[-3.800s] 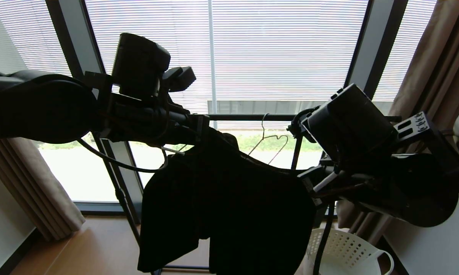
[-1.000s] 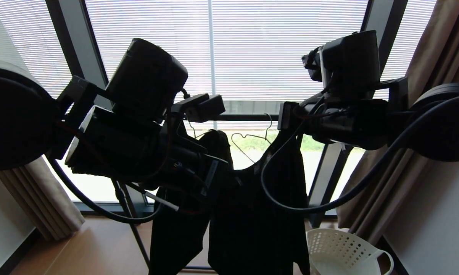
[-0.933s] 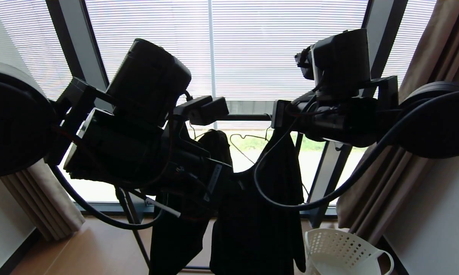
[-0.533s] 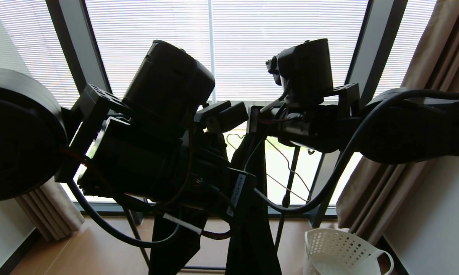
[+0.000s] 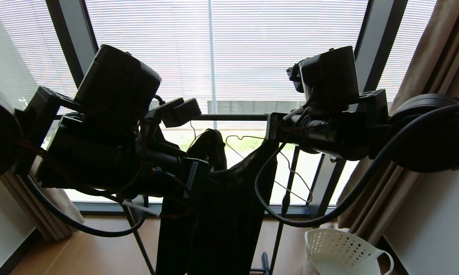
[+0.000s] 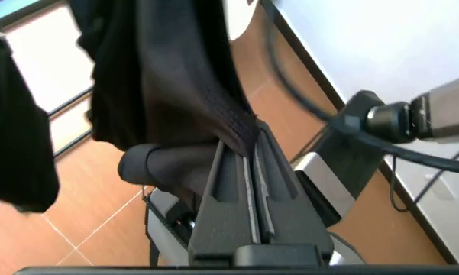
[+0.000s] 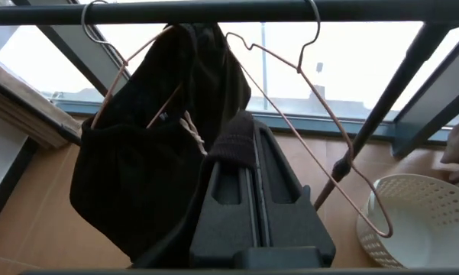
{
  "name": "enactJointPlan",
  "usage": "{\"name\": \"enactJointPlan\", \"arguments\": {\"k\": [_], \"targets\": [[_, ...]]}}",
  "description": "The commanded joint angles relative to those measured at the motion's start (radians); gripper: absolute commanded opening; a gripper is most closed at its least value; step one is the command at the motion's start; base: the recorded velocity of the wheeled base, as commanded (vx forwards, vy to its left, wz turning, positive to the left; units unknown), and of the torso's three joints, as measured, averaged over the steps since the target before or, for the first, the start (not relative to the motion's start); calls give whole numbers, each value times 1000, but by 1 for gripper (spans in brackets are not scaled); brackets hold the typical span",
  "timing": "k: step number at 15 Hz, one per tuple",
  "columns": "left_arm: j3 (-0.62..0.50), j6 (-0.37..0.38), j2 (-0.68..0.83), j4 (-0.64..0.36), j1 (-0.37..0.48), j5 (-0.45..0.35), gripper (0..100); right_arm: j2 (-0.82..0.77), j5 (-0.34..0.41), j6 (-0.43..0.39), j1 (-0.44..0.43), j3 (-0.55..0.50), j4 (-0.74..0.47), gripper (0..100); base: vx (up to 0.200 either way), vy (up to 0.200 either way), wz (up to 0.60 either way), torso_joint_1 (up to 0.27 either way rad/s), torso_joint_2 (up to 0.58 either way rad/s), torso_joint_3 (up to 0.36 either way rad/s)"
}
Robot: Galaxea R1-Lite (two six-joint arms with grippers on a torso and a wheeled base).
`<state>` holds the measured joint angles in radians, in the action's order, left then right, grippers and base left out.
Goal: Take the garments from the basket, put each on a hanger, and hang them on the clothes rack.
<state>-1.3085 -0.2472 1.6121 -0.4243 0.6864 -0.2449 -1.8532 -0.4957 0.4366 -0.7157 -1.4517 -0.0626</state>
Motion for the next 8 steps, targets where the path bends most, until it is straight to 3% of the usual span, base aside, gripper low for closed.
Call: {"name": "enactJointPlan", "arguments": {"k": [1, 4, 8], "targets": [[0, 6, 6, 30, -48, -1, 0, 95, -1, -1, 10, 88, 1, 0, 0, 0, 0, 0, 0, 0], [-34, 28, 86, 130, -85, 3, 0, 210, -4, -6, 7, 234, -2, 0, 0, 0, 0, 0, 0, 0], [-189, 28, 176, 130, -94, 4, 0, 308, 2, -6, -41, 494, 6, 0, 0, 0, 0, 0, 0, 0]]}}
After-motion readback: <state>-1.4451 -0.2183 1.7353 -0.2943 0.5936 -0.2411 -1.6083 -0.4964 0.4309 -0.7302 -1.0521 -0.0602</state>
